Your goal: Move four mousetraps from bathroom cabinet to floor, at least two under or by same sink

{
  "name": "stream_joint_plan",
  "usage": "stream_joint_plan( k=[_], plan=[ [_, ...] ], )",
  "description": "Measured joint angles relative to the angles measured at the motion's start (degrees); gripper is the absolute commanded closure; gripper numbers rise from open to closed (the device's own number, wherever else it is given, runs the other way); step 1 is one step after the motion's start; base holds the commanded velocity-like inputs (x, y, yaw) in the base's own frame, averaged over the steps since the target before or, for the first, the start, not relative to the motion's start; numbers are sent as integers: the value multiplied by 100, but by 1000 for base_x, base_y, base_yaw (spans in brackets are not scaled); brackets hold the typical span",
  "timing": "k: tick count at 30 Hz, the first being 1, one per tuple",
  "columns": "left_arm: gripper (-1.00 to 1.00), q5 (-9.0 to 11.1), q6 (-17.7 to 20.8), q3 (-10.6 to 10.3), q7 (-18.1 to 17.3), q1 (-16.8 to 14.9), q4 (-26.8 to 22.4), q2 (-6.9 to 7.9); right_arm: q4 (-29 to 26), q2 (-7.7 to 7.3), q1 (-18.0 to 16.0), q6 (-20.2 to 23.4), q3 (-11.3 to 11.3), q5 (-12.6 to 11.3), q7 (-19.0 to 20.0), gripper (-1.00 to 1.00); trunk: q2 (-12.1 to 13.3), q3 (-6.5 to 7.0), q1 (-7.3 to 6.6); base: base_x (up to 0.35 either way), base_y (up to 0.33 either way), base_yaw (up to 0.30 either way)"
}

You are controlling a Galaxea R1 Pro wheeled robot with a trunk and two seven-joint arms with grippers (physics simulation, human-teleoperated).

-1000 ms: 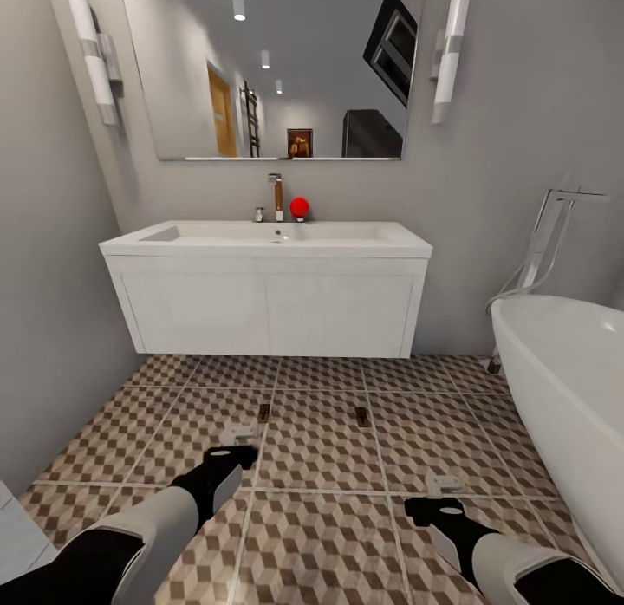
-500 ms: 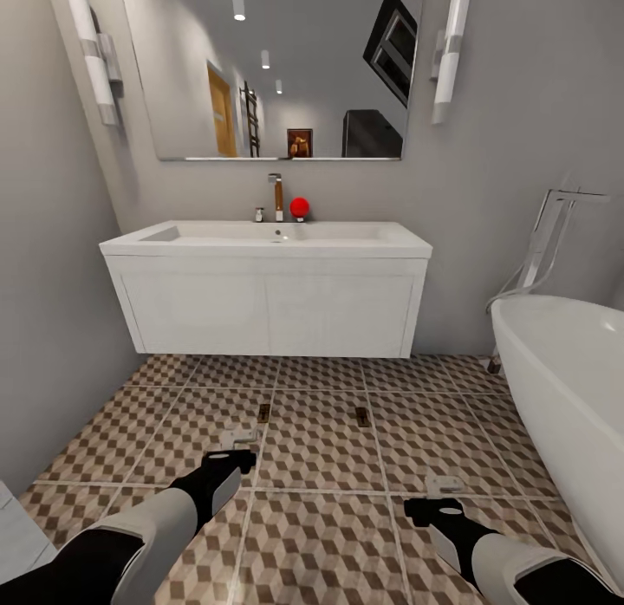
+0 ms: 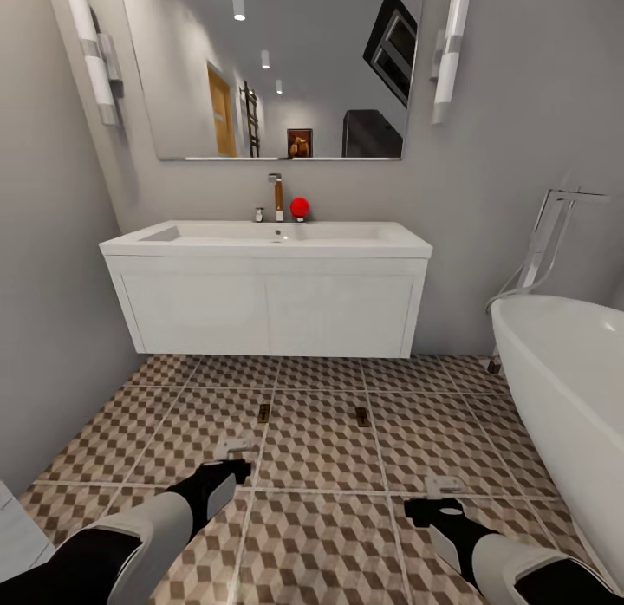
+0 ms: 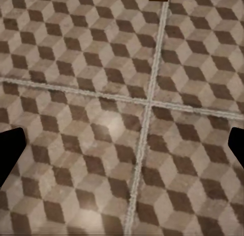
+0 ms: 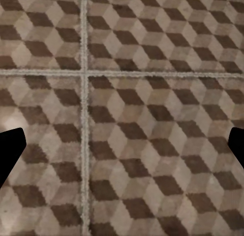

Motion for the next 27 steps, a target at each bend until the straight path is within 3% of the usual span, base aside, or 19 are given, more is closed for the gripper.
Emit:
stream_joint_plan(
  k=[8,23,27],
  plan=[
    [-100,57,2,-2,0,2,92,8,2,-11,63,14,-1,-2,0,-100,0,0,0,0,0,0],
    [-100,69,3,-3,0,32,131,4,7,-9,253,151,-2,-12,5,-100,20,332,-39,0,0,0],
    [-100,72,5,-3,0,49,134,7,7,-7,267,160,-2,-13,4,-100,180,404,-126,0,0,0]
  ],
)
